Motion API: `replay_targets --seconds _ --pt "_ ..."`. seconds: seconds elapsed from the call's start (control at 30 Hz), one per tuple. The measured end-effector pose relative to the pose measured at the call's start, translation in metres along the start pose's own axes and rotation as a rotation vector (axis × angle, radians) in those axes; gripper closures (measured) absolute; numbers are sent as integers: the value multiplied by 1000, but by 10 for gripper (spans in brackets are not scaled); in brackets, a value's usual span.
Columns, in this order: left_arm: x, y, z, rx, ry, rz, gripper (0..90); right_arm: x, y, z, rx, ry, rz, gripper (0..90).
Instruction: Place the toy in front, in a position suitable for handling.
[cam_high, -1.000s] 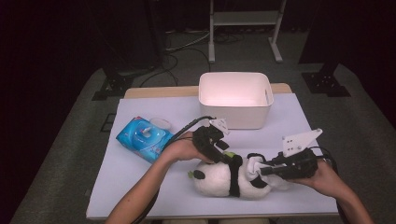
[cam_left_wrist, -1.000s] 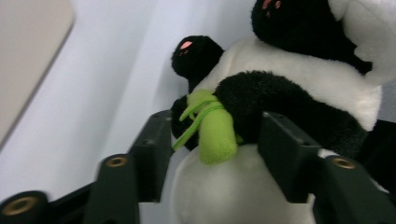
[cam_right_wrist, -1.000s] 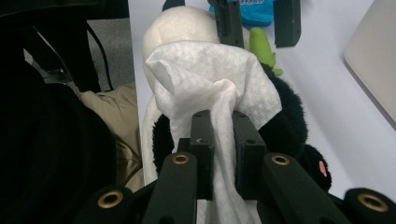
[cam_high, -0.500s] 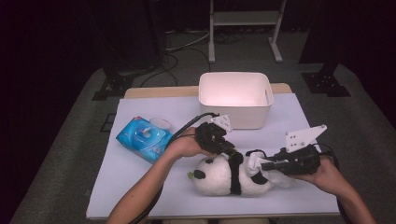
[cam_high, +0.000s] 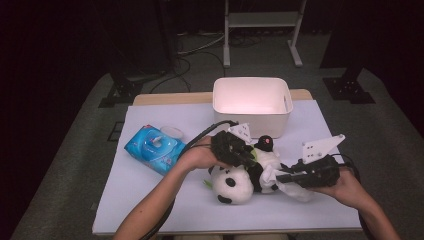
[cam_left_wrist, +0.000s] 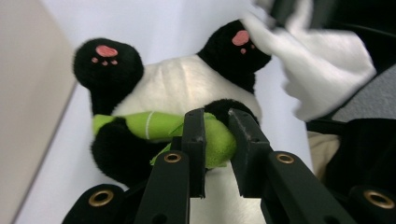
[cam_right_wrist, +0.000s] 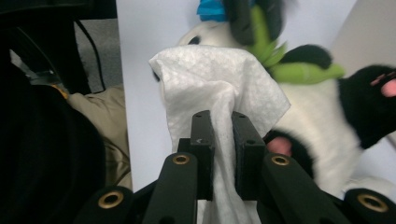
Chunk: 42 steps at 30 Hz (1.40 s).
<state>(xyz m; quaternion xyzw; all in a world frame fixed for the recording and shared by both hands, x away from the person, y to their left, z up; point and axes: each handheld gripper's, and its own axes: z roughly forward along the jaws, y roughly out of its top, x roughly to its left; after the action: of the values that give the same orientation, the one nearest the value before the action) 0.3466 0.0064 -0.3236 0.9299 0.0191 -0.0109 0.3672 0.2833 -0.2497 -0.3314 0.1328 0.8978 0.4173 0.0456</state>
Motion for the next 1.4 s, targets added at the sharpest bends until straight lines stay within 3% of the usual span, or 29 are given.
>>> replay_targets --seconds 0.17,0.3,0.47,0.67,0.77,0.87,1.03,1.27,1.4 --pt "-12 0 3 8 -15 35 764 -13 9 -9 -11 -45 17 804" --pt "-15 -1 2 6 -17 45 764 -28 7 -1 41 -66 43 803" --pt "-15 -2 -5 -14 -6 49 770 -30 -4 21 114 -24 57 807" --pt "-22 1 -6 -8 -20 67 770 -20 -11 28 106 60 60 808" --pt "-24 1 -4 -2 -36 65 768 -13 -10 30 120 58 40 808" --pt "-26 -2 -1 -3 -46 60 753 -14 -13 29 122 69 55 806" --pt "-26 -9 0 2 -62 39 662 -15 -15 27 119 64 56 806" --pt "-24 -20 -12 -40 -45 4 596 -20 -16 23 136 28 58 802" --pt "-23 -27 -20 -75 -35 -13 570 -24 -21 19 135 9 88 802"
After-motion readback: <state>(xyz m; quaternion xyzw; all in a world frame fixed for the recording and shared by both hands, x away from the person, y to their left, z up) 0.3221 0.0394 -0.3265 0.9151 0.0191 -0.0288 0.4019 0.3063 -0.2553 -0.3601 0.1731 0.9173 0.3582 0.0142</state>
